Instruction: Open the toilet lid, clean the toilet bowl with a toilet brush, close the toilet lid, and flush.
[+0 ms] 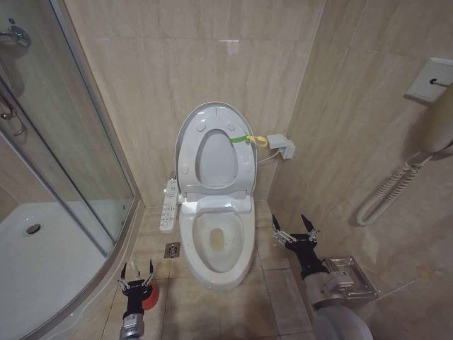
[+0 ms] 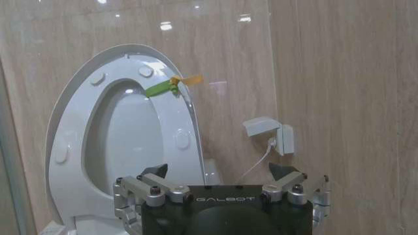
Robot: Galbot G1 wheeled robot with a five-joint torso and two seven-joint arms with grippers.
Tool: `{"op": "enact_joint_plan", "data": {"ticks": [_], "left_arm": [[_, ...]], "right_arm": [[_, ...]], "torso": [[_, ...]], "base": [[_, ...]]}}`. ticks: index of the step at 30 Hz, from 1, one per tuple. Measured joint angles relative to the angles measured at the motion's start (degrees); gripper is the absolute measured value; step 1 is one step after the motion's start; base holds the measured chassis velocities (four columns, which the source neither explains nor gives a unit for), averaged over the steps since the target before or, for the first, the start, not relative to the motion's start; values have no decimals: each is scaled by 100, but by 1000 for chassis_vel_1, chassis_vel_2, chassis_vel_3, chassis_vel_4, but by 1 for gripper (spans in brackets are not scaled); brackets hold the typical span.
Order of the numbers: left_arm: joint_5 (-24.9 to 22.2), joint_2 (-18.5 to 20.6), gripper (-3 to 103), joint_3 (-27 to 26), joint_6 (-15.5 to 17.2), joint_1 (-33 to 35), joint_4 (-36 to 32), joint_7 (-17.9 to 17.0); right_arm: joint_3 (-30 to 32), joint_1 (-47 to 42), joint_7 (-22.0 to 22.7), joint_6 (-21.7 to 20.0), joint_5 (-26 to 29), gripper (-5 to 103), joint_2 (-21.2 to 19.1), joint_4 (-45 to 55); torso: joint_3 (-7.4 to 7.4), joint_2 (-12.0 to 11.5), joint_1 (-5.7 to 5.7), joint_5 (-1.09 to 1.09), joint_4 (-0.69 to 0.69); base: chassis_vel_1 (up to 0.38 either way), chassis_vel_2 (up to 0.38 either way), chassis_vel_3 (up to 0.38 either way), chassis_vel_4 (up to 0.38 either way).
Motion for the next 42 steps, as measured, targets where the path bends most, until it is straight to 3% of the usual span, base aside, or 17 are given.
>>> {"op": "enact_joint_plan", "data": {"ticks": [2, 9, 12, 23, 30, 33, 42], "left_arm": [[46, 29, 94, -139, 259, 229, -566, -53], [221, 38, 100, -381, 656, 705, -1714, -86], [238, 18, 100, -505, 1050, 1119, -2753, -59], [216, 6, 100, -636, 1913, 1950, -4667, 73], [18, 14, 100, -1062, 1830, 2229, -5106, 628], [-359, 19, 100, -1450, 1873, 2428, -5392, 845], [-517, -147, 100, -1998, 1999, 2903, -6150, 1028]], "right_arm": [[0, 0, 0, 0, 0, 100, 0, 0], [0, 0, 0, 0, 0, 100, 0, 0], [0, 0, 0, 0, 0, 100, 0, -1], [0, 0, 0, 0, 0, 100, 0, -1], [0, 0, 0, 0, 0, 100, 0, 0], [0, 0, 0, 0, 0, 100, 0, 0], [0, 0, 0, 0, 0, 100, 0, 0]], "torso": [[0, 0, 0, 1, -1], [0, 0, 0, 0, -1], [0, 0, 0, 1, 0], [0, 0, 0, 1, -1], [0, 0, 0, 0, 0], [0, 0, 0, 0, -1], [0, 0, 0, 0, 0]], "base": [[0, 0, 0, 0], [0, 0, 0, 0], [0, 0, 0, 0], [0, 0, 0, 0], [0, 0, 0, 0], [0, 0, 0, 0], [0, 0, 0, 0]]}}
